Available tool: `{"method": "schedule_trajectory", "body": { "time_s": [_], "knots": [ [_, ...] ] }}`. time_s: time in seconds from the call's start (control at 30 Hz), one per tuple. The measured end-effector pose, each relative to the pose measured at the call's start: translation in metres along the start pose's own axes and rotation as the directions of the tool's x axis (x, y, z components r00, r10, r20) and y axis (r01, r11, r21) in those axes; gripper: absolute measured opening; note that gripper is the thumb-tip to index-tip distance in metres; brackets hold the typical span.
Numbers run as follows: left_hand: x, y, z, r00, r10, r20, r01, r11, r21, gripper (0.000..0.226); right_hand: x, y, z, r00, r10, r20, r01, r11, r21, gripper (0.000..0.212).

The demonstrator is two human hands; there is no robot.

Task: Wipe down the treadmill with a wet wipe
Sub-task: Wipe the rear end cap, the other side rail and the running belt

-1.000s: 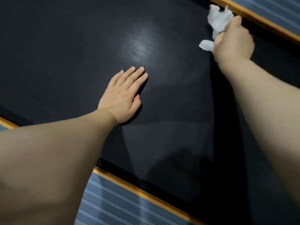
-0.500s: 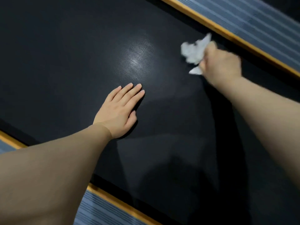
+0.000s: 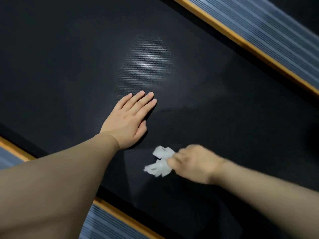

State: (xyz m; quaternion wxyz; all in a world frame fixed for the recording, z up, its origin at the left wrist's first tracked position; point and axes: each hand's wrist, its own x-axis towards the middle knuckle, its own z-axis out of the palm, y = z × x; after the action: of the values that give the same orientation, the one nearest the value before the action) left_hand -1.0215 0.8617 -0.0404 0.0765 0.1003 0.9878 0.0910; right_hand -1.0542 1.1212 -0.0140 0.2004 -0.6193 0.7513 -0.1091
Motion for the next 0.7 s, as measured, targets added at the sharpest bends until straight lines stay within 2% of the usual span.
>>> {"method": "schedule_trajectory", "body": {
  "time_s": [0.03,0.07,0.1,0.13,0.17,0.2,0.23,0.27,0.3,0.33,0.37,0.43,0.47,0.6,0.7],
  "knots": [
    [0.000,0.000,0.000,1.000,0.001,-0.003,-0.001,1.000,-0.006,0.064,0.002,0.020,-0.009,1.000,0.004,0.022,-0.003,0.998,-0.067,0.012],
    [-0.001,-0.001,0.001,1.000,0.002,-0.005,-0.002,1.000,-0.011,0.064,0.005,0.046,-0.020,0.994,0.103,-0.045,-0.109,0.980,-0.164,0.011],
    [-0.001,-0.001,0.001,1.000,0.002,-0.008,-0.002,1.000,-0.016,0.064,0.007,0.075,-0.033,0.942,0.284,-0.178,-0.323,0.912,-0.253,0.015],
    [-0.001,-0.001,0.002,1.000,0.002,-0.009,-0.002,1.000,-0.019,0.063,0.009,0.104,-0.048,0.792,0.515,-0.328,-0.599,0.760,-0.253,0.021],
    [-0.001,-0.001,0.002,1.000,0.002,-0.006,-0.002,1.000,-0.019,0.063,0.008,0.129,-0.063,0.555,0.723,-0.412,-0.822,0.554,-0.135,0.027],
    [-0.002,0.000,0.001,1.000,0.002,-0.002,-0.002,1.000,-0.015,0.063,0.006,0.146,-0.074,0.295,0.857,-0.422,-0.935,0.351,0.058,0.032],
    [-0.001,0.000,0.001,1.000,0.001,-0.001,-0.001,1.000,-0.011,0.063,0.008,0.155,-0.079,0.094,0.923,-0.374,-0.952,0.193,0.237,0.035],
    [-0.001,0.000,0.000,1.000,0.001,0.000,-0.001,1.000,-0.007,0.063,0.013,0.157,-0.077,-0.018,0.937,-0.348,-0.931,0.111,0.347,0.037],
    [-0.001,0.000,0.000,1.000,0.003,0.003,-0.003,1.000,-0.005,0.063,0.022,0.150,-0.073,-0.055,0.940,-0.336,-0.922,0.081,0.378,0.042],
    [-0.002,0.000,0.000,1.000,0.002,0.010,-0.002,1.000,-0.007,0.063,0.031,0.135,-0.065,-0.030,0.934,-0.357,-0.930,0.104,0.352,0.048],
    [-0.002,0.000,0.000,1.000,-0.002,0.017,0.002,1.000,-0.011,0.063,0.039,0.117,-0.057,0.045,0.915,-0.400,-0.939,0.175,0.295,0.050],
    [-0.002,0.000,-0.002,0.999,-0.005,0.032,0.006,1.000,-0.013,0.063,0.047,0.075,-0.033,0.286,0.819,-0.497,-0.899,0.409,0.158,0.045],
    [-0.002,0.000,-0.003,0.999,-0.003,0.040,0.004,1.000,-0.016,0.064,0.049,0.049,-0.021,0.374,0.790,-0.487,-0.864,0.487,0.126,0.040],
    [-0.002,-0.001,-0.009,0.997,0.002,0.073,0.007,0.992,-0.126,0.067,0.052,-0.080,0.025,0.696,0.687,-0.211,-0.675,0.725,0.133,0.021],
    [-0.010,-0.010,-0.017,0.991,0.064,0.114,-0.039,0.977,-0.208,0.067,0.058,-0.147,0.039,0.846,0.533,0.025,-0.528,0.830,0.181,0.020]
  ]
}}
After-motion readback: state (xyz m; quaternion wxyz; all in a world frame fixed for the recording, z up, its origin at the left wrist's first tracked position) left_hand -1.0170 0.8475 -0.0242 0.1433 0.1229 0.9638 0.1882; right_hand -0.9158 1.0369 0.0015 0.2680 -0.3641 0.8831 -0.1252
